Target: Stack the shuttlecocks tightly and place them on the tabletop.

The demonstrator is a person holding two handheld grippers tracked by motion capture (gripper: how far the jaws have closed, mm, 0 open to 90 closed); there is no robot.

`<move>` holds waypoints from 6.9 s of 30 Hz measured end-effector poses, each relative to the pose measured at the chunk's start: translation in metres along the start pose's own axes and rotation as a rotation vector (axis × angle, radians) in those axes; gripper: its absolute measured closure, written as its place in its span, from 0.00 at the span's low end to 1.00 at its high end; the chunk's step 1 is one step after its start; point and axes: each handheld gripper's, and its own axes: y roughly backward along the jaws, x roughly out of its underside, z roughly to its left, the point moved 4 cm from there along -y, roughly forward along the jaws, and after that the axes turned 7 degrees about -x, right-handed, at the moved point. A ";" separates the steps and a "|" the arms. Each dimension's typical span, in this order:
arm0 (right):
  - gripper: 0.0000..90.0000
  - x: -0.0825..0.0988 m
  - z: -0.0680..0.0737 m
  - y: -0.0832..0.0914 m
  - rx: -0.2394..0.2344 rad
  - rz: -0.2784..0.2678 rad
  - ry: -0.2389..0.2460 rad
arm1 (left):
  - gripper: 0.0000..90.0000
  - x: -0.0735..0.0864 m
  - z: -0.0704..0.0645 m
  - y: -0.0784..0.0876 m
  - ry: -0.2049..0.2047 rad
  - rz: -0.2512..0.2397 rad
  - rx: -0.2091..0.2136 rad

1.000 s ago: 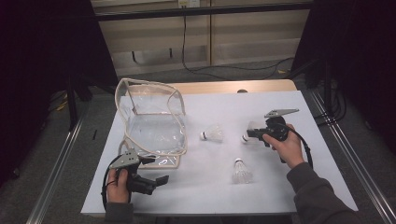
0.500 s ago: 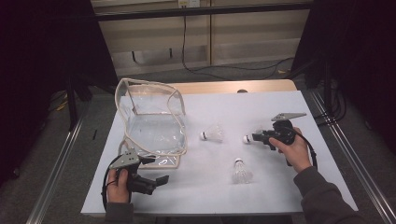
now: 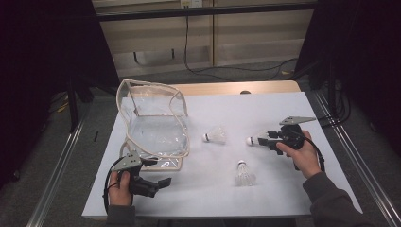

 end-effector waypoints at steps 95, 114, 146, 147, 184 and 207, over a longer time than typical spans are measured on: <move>1.00 -0.017 0.010 -0.018 -0.071 -0.013 0.029 | 0.04 0.000 0.002 0.001 0.004 -0.005 -0.012; 1.00 -0.030 0.021 -0.027 -0.088 -0.015 0.053 | 0.04 0.000 0.003 0.001 -0.001 -0.004 -0.010; 1.00 -0.038 0.033 -0.041 -0.118 -0.021 0.069 | 0.04 0.000 0.003 0.001 -0.002 -0.002 -0.011; 1.00 -0.038 0.032 -0.041 -0.118 -0.024 0.073 | 0.04 0.000 0.003 0.001 -0.003 -0.002 -0.010; 0.99 -0.046 0.045 -0.056 -0.175 -0.027 0.090 | 0.04 0.001 0.002 0.000 -0.004 -0.004 -0.009; 0.99 -0.046 0.050 -0.064 -0.181 -0.005 0.099 | 0.04 0.001 0.002 0.000 -0.002 -0.004 -0.007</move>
